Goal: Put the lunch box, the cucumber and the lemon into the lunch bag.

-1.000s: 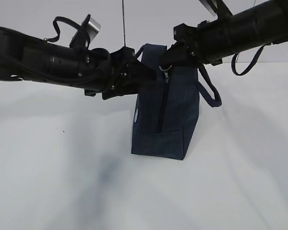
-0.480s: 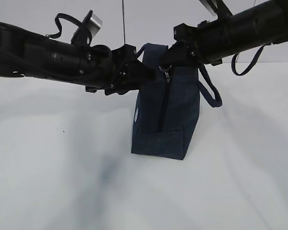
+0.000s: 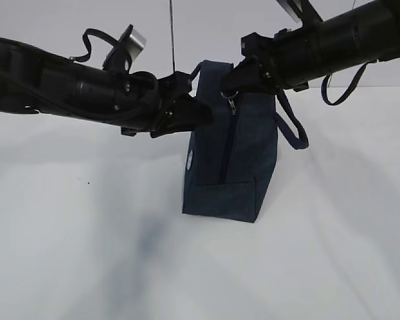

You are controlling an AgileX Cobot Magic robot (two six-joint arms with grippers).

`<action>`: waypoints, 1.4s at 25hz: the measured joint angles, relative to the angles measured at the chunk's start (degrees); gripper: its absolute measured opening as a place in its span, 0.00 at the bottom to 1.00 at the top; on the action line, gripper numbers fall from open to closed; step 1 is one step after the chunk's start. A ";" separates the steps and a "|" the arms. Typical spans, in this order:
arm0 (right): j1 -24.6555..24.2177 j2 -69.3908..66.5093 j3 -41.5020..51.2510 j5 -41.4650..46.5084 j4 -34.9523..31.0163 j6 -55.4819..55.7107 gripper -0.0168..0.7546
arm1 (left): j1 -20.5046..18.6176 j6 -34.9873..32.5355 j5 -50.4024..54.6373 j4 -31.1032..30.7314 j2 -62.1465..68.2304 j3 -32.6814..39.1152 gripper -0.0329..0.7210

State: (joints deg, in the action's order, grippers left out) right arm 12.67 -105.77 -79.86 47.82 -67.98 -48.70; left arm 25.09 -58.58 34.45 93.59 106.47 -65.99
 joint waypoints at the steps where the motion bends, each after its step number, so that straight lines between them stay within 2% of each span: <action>1: 0.00 0.00 0.00 0.00 0.00 0.00 0.03 | 0.00 0.00 0.10 0.47 0.30 0.00 0.22; 4: 0.00 0.00 0.00 0.04 0.00 0.46 0.03 | 0.00 0.00 0.16 1.58 0.66 0.00 0.09; 6: 0.00 0.00 0.00 0.04 -0.52 1.41 0.03 | 0.00 0.00 0.16 1.80 0.79 0.00 0.05; 23: 0.00 0.00 0.00 -6.37 0.15 13.30 0.03 | 0.00 0.00 -0.51 2.22 0.79 -0.12 0.04; 35: 0.00 -2.60 0.00 -9.65 0.14 15.87 0.03 | 0.00 0.00 0.05 -0.12 0.79 -0.12 0.04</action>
State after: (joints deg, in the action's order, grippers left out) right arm 12.67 -108.37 -79.86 38.17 -67.84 -32.82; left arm 25.09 -58.58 34.50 93.47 107.26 -66.11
